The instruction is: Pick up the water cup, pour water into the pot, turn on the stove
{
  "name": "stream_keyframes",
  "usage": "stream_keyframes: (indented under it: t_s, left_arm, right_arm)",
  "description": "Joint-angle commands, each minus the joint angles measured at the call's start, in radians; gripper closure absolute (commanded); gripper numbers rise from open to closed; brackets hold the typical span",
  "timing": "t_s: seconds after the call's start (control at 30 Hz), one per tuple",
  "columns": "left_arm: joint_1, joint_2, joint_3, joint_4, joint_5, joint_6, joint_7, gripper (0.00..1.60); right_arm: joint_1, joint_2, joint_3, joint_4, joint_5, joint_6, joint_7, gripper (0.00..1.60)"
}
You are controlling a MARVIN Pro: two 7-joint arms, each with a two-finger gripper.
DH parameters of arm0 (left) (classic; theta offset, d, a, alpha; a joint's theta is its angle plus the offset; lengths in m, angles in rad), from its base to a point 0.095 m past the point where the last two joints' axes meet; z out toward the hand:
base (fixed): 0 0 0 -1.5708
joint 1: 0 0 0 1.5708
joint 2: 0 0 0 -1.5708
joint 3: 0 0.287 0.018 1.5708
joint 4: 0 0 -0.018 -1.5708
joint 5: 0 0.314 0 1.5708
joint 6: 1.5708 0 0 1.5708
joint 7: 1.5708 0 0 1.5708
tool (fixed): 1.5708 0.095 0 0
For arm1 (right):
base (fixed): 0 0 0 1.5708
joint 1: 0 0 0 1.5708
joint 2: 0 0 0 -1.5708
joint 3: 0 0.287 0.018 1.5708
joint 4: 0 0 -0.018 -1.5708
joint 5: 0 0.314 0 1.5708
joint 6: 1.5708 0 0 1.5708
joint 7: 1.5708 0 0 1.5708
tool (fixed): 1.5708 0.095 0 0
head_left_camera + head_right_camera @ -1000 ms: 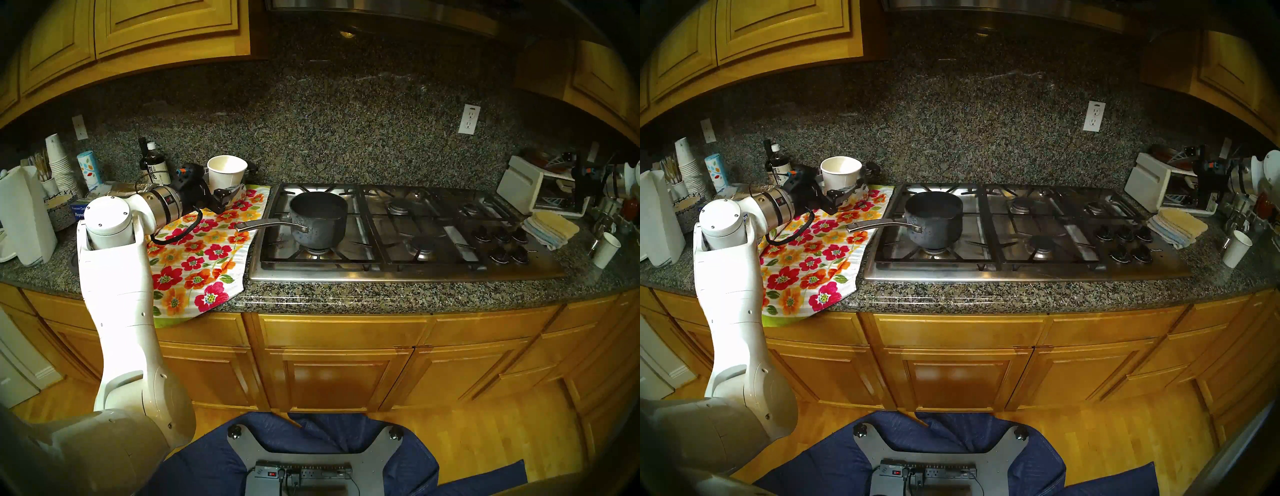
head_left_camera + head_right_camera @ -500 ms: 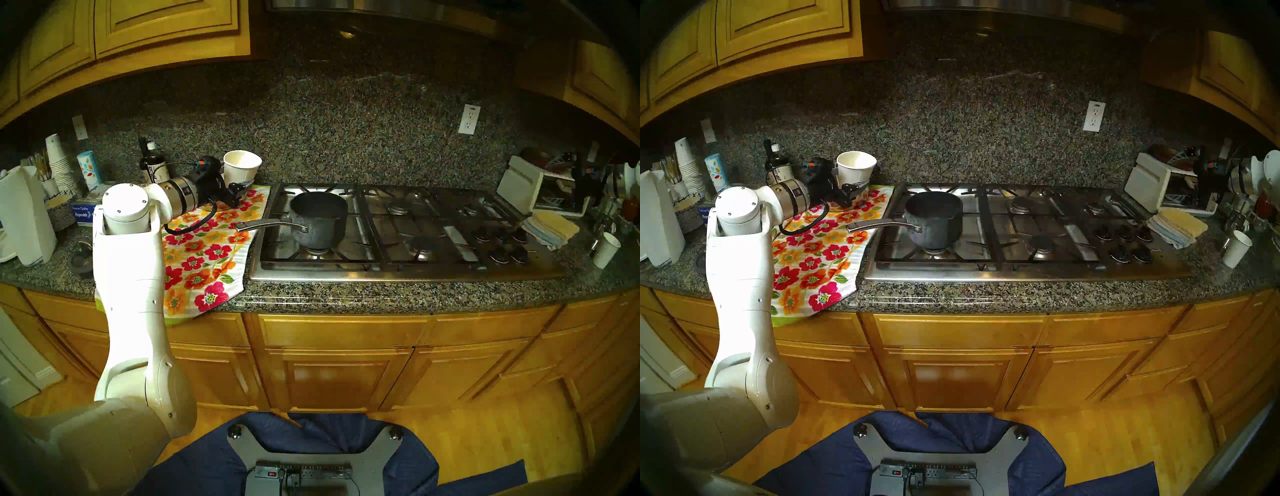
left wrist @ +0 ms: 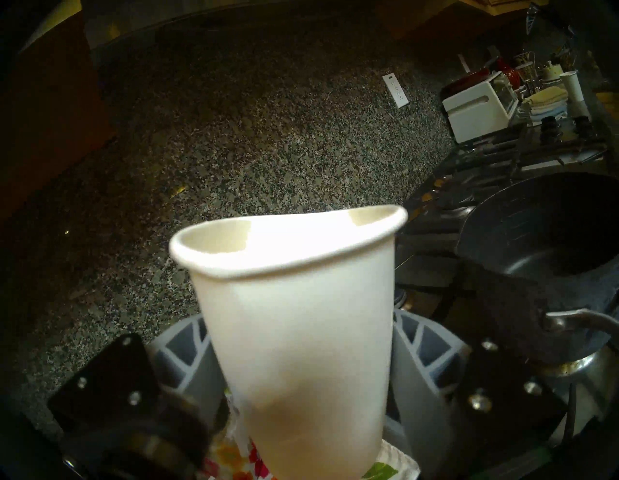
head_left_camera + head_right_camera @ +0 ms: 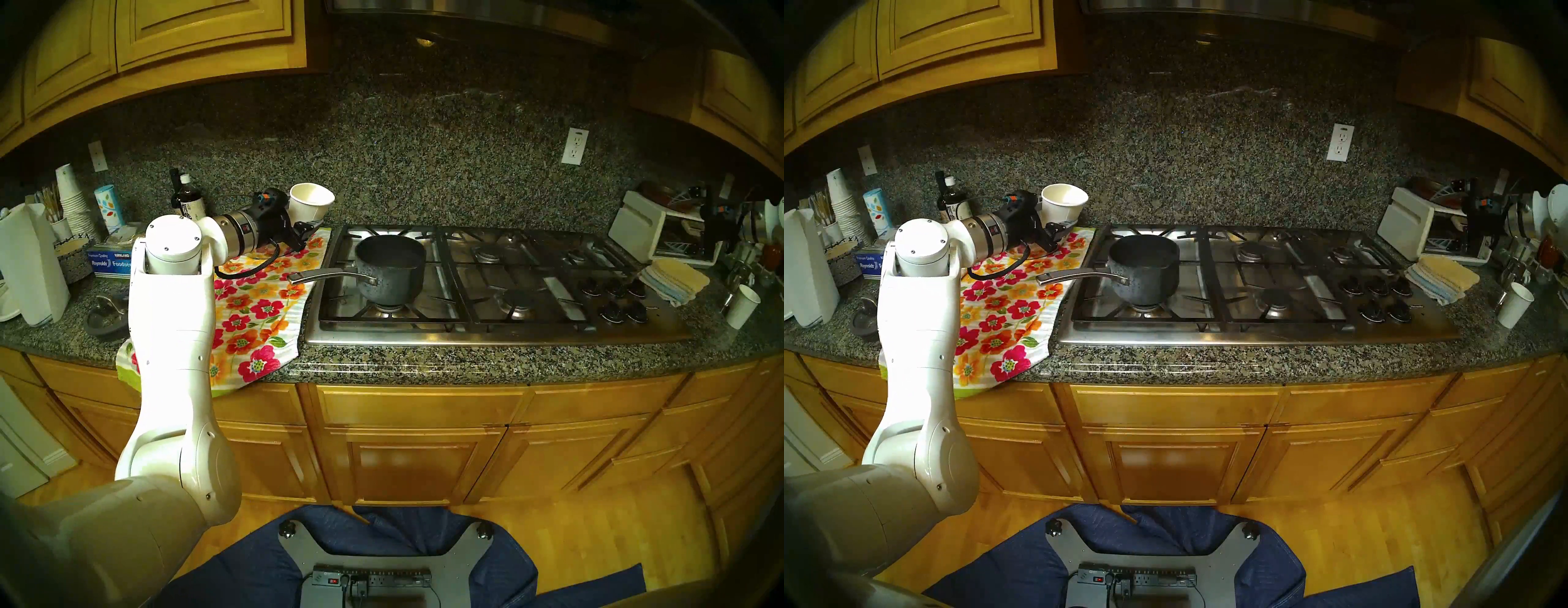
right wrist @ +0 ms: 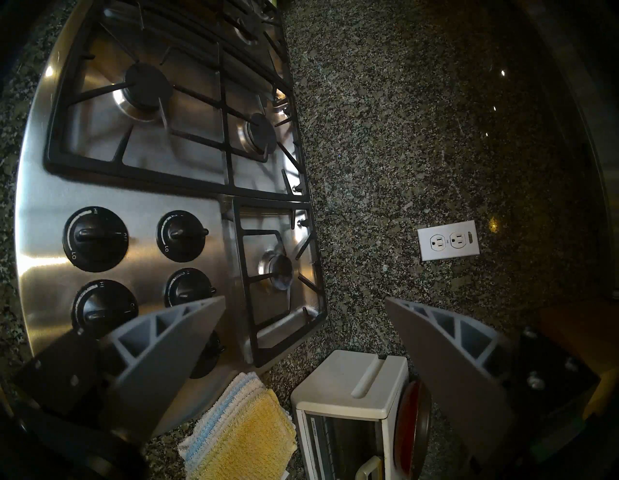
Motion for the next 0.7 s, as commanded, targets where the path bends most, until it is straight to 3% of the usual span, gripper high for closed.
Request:
stream_keyframes:
  t_s: [0.0,0.67]
  left_arm:
    - [-0.091,0.013,0.013,-0.010,-0.002,-0.033,0.015,0.73]
    - [-0.178,0.029,0.089,0.043,0.020,-0.063,0.017,0.74]
  right_arm:
    - [0.025,-0.009,0.018,0.007,0.009,0.000,-0.011,0.00]
    - [0.025,-0.010,0.018,0.007,0.009,-0.001,-0.011,0.00]
